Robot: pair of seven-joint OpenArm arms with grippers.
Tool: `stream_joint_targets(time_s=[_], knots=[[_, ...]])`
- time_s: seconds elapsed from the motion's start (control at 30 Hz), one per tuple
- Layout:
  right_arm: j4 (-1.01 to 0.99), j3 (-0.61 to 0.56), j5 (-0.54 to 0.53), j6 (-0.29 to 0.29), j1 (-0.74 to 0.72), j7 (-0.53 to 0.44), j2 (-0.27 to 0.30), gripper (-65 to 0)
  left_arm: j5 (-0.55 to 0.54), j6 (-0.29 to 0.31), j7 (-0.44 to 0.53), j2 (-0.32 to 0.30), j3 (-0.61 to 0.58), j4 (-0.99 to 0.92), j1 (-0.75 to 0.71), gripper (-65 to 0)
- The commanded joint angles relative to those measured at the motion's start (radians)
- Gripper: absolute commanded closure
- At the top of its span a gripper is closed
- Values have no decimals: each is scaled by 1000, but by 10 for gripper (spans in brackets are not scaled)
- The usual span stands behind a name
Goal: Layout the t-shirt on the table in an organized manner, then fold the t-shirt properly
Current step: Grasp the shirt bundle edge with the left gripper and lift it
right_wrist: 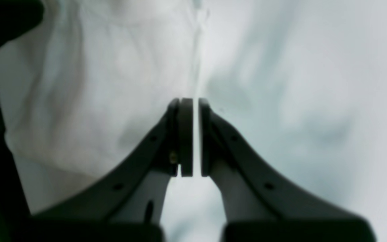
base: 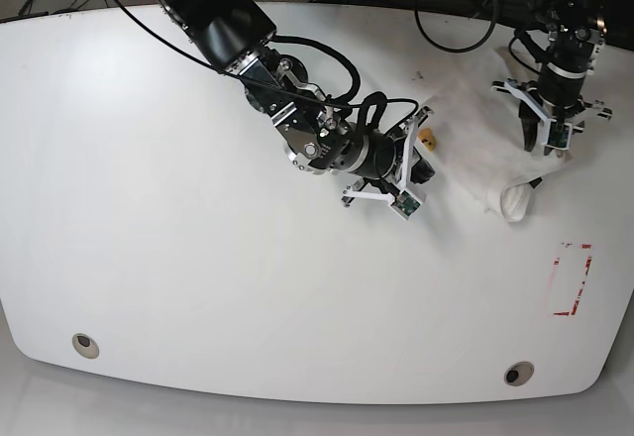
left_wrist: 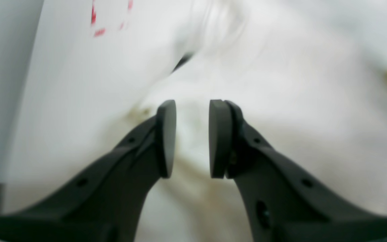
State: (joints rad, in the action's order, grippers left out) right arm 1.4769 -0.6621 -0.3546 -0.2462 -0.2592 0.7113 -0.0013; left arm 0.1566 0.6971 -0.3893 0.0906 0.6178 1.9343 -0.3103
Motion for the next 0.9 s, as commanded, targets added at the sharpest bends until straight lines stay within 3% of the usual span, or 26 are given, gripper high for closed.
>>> stream_joint_targets(time_s=[0.0, 0.2, 0.53, 0.87], knots=[[15, 3, -11, -5, -19, -25, 1, -19, 13, -50, 43, 31, 0, 3, 0, -145], [17, 3, -16, -5, -13, -25, 7, -19, 100, -231, 43, 66, 7, -19, -5, -145], [21, 3, -11, -5, 18, -25, 8, -19, 125, -377, 43, 66, 9, -29, -30, -145], [84, 6, -13, -3, 44, -25, 47, -19, 130, -391, 37, 66, 1, -148, 24, -148]])
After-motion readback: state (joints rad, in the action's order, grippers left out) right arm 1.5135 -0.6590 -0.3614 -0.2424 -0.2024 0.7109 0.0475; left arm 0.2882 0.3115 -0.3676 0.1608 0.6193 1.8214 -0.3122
